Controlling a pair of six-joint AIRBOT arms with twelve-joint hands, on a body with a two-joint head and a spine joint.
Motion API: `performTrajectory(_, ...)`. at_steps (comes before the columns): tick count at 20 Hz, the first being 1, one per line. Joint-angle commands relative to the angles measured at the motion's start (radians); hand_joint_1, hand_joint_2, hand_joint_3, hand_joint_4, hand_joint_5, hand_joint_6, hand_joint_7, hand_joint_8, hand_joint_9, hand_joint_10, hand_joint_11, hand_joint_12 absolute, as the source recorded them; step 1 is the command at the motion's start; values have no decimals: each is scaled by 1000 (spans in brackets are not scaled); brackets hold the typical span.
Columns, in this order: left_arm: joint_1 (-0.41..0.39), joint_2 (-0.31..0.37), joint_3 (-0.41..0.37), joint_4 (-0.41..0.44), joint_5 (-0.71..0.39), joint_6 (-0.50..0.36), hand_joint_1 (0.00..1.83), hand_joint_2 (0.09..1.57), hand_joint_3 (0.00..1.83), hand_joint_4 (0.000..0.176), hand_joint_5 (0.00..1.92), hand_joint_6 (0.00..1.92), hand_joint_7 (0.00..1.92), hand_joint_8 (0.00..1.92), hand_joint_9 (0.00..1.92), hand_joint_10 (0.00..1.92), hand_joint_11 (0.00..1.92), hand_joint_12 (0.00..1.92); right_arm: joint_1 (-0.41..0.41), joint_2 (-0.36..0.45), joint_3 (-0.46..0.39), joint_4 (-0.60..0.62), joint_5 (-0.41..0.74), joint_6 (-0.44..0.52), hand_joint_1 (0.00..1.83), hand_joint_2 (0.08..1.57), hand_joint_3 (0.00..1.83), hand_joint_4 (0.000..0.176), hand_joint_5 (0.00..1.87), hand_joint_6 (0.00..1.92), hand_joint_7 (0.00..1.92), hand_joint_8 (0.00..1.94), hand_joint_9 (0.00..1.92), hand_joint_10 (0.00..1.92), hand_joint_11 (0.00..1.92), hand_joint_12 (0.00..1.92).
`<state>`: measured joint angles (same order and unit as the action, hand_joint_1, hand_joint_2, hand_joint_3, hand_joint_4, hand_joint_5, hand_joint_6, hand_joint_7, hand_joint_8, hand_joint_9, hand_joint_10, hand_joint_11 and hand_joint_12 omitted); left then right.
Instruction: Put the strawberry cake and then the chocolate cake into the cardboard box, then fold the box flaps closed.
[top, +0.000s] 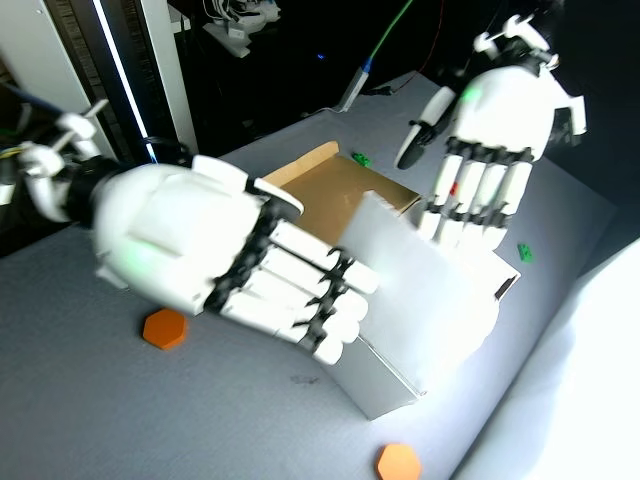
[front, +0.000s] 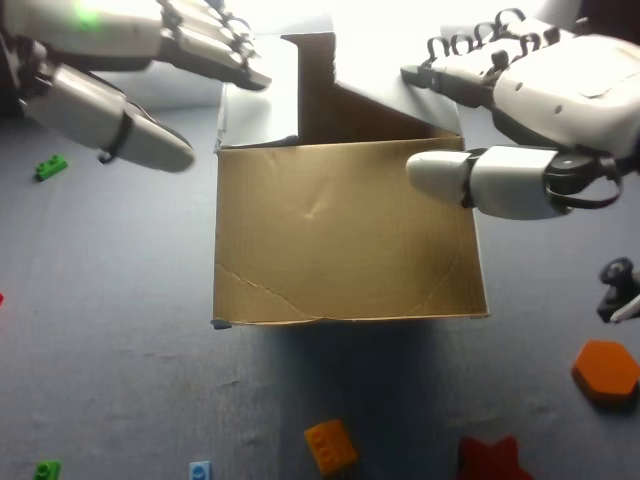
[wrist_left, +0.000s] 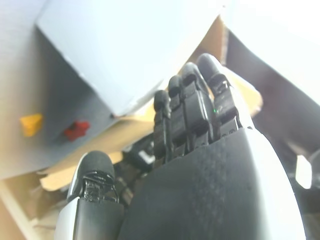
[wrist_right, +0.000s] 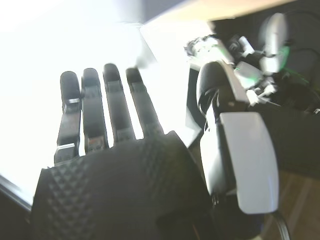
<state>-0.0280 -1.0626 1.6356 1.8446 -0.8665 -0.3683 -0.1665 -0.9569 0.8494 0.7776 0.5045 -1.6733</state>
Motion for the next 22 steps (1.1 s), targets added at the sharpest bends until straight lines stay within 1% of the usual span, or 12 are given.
performTrajectory(1, -19, 18, 13, -66, 12, -4, 0, 1237, 0, 0, 298, 6, 301, 5, 302, 9, 0, 904, 13, 9, 13, -2, 88, -3, 0, 1240, 0, 0, 141, 4, 235, 2, 202, 15, 0, 532)
performTrajectory(3, -26, 27, 42, -57, 13, -5, 0, 1233, 0, 0, 299, 2, 322, 2, 334, 6, 0, 982, 7, -16, 38, 44, 51, -23, 0, 1243, 0, 0, 177, 13, 220, 6, 212, 15, 0, 668)
performTrajectory(4, -23, 48, 65, -35, 7, -7, 0, 1237, 1, 0, 285, 0, 303, 0, 311, 0, 0, 969, -8, -37, 56, 51, 28, -55, 0, 1238, 0, 0, 170, 8, 214, 2, 208, 12, 0, 680)
performTrajectory(7, 13, 68, 65, -32, -5, -9, 0, 1236, 0, 0, 282, 0, 305, 0, 321, 2, 0, 1005, -15, -46, 61, 51, 16, -85, 35, 1244, 0, 0, 155, 2, 219, 4, 208, 11, 0, 672)
performTrajectory(9, 56, 89, 48, -25, -16, -9, 0, 1250, 5, 0, 283, 2, 315, 2, 340, 6, 33, 1017, -21, -52, 61, 51, 7, -127, 0, 1232, 0, 0, 135, 2, 224, 2, 197, 4, 0, 549)
performTrajectory(11, 118, 111, 19, -16, -29, -8, 0, 1256, 3, 0, 255, 0, 283, 0, 310, 0, 22, 983, -28, -54, 60, 51, 3, -138, 0, 1230, 0, 0, 169, 11, 246, 5, 223, 12, 0, 629)
performTrajectory(12, 132, 115, 13, -16, -30, -8, 0, 1253, 1, 0, 247, 0, 288, 3, 313, 2, 16, 979, -28, -54, 60, 51, 4, -137, 0, 1235, 1, 0, 153, 3, 226, 1, 207, 4, 0, 607)
performTrajectory(15, 227, 143, -43, -30, -38, 23, 0, 1260, 0, 0, 243, 4, 299, 3, 327, 4, 14, 940, -15, -40, 56, 51, 18, -105, 0, 1228, 0, 0, 118, 4, 200, 2, 186, 2, 0, 362)
performTrajectory(16, 261, 148, -63, -45, -41, 44, 0, 1262, 0, 0, 244, 5, 298, 2, 322, 1, 3, 936, -8, -24, 48, 51, 29, -91, 0, 1229, 0, 0, 117, 4, 194, 1, 185, 3, 0, 349)
performTrajectory(19, 349, 168, -145, -88, -44, 104, 0, 1267, 3, 0, 234, 0, 296, 0, 323, 1, 1, 935, 2, 36, 11, 51, 44, -51, 0, 1221, 0, 0, 108, 2, 202, 2, 194, 6, 0, 412)
performTrajectory(20, 367, 174, -167, -103, -45, 117, 0, 1271, 1, 0, 233, 0, 296, 0, 327, 1, 15, 908, 0, 56, 0, 51, 48, -38, 0, 1219, 0, 0, 106, 1, 202, 1, 187, 2, 0, 387)
performTrajectory(22, 402, 189, -227, -127, -44, 146, 0, 1263, 0, 0, 215, 0, 278, 0, 308, 0, 5, 940, -12, 100, -29, 51, 67, -13, 0, 1249, 5, 0, 114, 3, 182, 5, 182, 6, 0, 546)
